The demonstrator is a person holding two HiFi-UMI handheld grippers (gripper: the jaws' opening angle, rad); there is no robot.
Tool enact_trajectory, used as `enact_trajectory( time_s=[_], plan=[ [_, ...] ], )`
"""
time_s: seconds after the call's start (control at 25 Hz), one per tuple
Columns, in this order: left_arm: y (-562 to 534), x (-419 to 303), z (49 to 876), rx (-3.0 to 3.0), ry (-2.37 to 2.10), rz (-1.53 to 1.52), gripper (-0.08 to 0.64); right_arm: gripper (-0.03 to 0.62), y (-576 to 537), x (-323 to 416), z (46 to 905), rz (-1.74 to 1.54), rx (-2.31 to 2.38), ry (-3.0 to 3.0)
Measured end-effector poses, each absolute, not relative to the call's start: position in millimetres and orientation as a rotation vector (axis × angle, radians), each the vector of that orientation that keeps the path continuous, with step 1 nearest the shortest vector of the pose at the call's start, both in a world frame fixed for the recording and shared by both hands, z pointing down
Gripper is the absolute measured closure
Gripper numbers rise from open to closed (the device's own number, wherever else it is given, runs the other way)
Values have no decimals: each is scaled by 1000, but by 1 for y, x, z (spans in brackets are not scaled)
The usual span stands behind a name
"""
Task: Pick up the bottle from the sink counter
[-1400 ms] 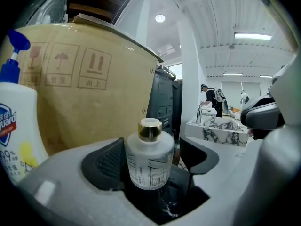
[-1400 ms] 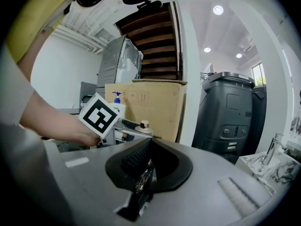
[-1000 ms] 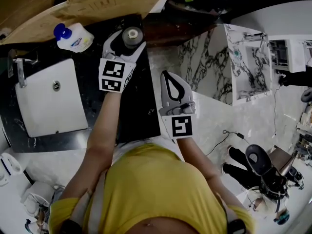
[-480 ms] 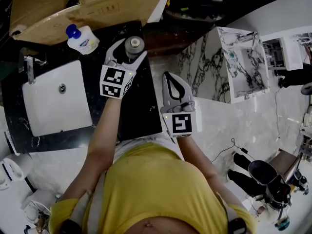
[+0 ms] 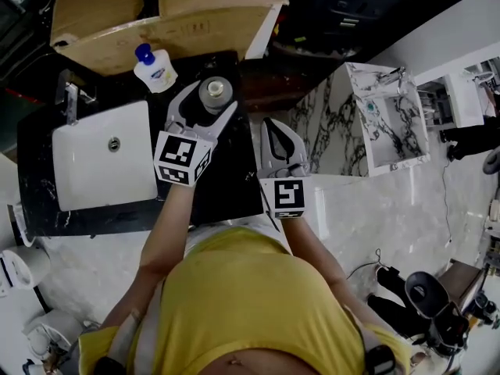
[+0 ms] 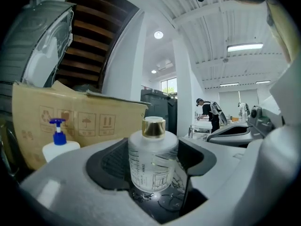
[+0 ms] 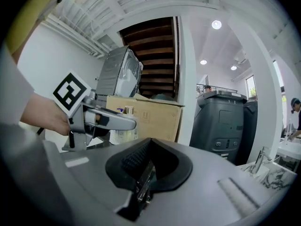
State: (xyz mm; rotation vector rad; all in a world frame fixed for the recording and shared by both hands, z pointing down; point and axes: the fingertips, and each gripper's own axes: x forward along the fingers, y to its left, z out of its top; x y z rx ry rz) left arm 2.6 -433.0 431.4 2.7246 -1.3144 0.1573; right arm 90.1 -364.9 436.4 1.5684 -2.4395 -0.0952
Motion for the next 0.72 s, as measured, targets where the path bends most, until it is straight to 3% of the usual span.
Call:
enact_trajectory(
  time_s=[0.72],
  plan=[
    [-362, -61, 374, 2627, -1640, 74, 235, 592, -363, 81, 381, -152, 1645, -2498]
  ],
)
